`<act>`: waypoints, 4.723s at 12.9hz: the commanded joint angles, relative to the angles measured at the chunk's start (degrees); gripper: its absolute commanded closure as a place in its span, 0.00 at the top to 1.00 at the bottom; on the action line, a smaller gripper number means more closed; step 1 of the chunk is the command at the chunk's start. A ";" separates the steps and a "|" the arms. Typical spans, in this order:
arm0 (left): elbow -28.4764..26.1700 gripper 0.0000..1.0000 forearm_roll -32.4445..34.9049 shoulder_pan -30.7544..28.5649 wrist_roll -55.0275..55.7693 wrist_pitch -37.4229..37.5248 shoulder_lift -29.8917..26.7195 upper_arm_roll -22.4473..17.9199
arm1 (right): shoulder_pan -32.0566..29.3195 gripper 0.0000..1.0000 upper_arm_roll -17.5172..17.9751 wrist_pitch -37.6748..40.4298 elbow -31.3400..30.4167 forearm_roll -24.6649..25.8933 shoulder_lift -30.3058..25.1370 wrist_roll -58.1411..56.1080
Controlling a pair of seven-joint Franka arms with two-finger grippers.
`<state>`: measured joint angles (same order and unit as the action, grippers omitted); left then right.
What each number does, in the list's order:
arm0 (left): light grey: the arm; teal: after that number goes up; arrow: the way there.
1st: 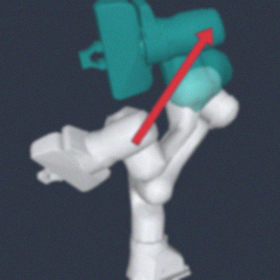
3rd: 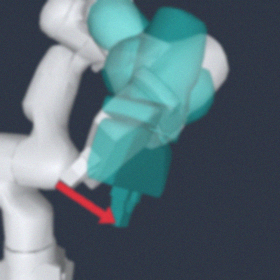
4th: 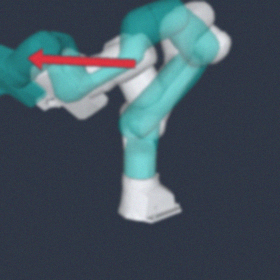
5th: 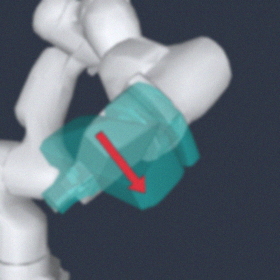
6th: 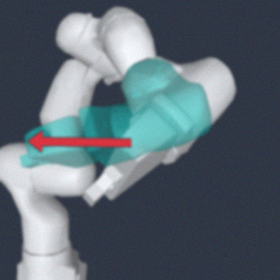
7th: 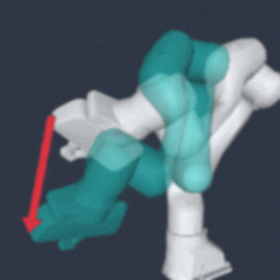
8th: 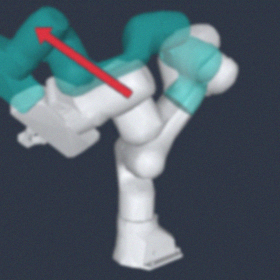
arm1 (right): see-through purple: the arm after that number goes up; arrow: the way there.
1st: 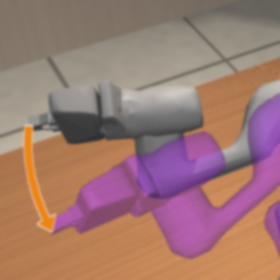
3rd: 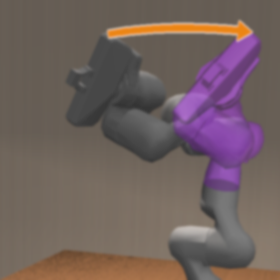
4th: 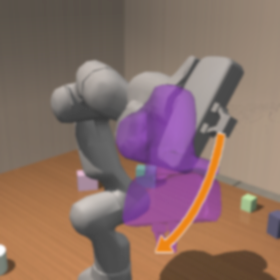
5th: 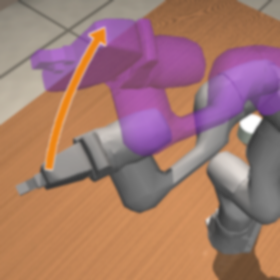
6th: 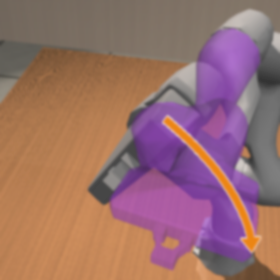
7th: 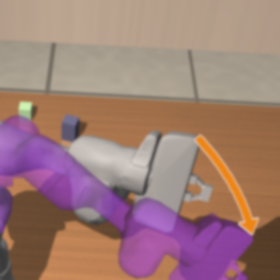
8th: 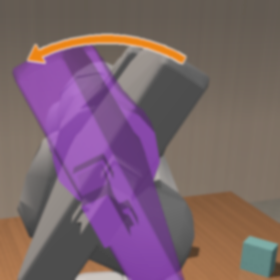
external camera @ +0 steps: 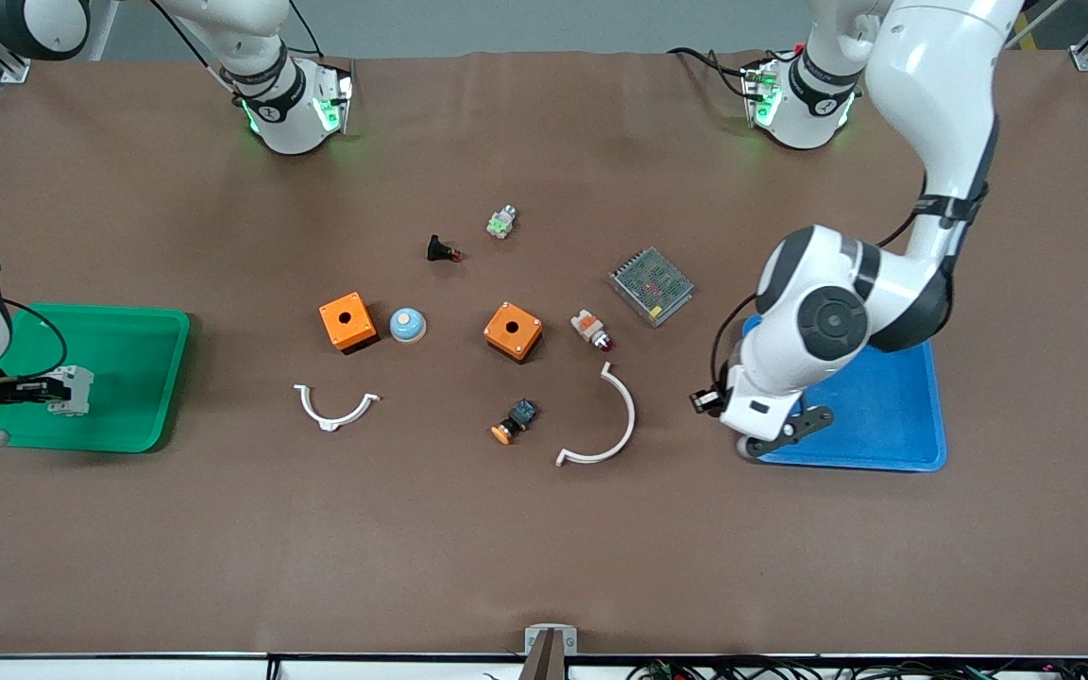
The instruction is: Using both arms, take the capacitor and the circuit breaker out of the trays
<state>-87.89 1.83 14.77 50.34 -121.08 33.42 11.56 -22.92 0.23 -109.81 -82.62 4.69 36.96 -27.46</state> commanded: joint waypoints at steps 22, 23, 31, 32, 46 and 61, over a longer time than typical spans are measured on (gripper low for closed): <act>11.25 0.07 0.37 14.93 28.76 -10.32 17.20 -1.19 | 44.88 0.23 0.48 0.93 -13.35 -12.95 -13.24 55.31; 11.25 0.19 0.37 14.93 28.94 -10.23 17.21 -1.19 | 45.76 0.23 0.56 -0.65 -13.79 -13.56 -12.54 56.45; 11.16 1.00 0.45 12.13 27.37 -4.72 11.25 -4.44 | 48.67 0.23 0.48 -8.84 -13.79 -16.03 -6.38 58.22; 11.16 1.00 0.54 9.95 25.44 -2.60 8.53 -4.97 | 48.67 0.23 0.48 -9.71 -13.79 -16.03 -5.42 58.22; 10.64 1.00 6.96 -11.43 -22.10 18.33 -11.35 -6.20 | 49.02 1.00 0.39 -6.51 -12.75 -15.76 -5.30 61.12; 0.21 1.00 2.75 -16.97 -41.88 26.42 -30.49 -8.92 | 26.27 1.00 -0.49 24.28 -15.04 -6.89 -37.66 34.43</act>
<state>-80.22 6.74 -2.09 11.45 -94.21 9.96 3.88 4.11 -0.87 -86.25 -97.63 -4.22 1.59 9.11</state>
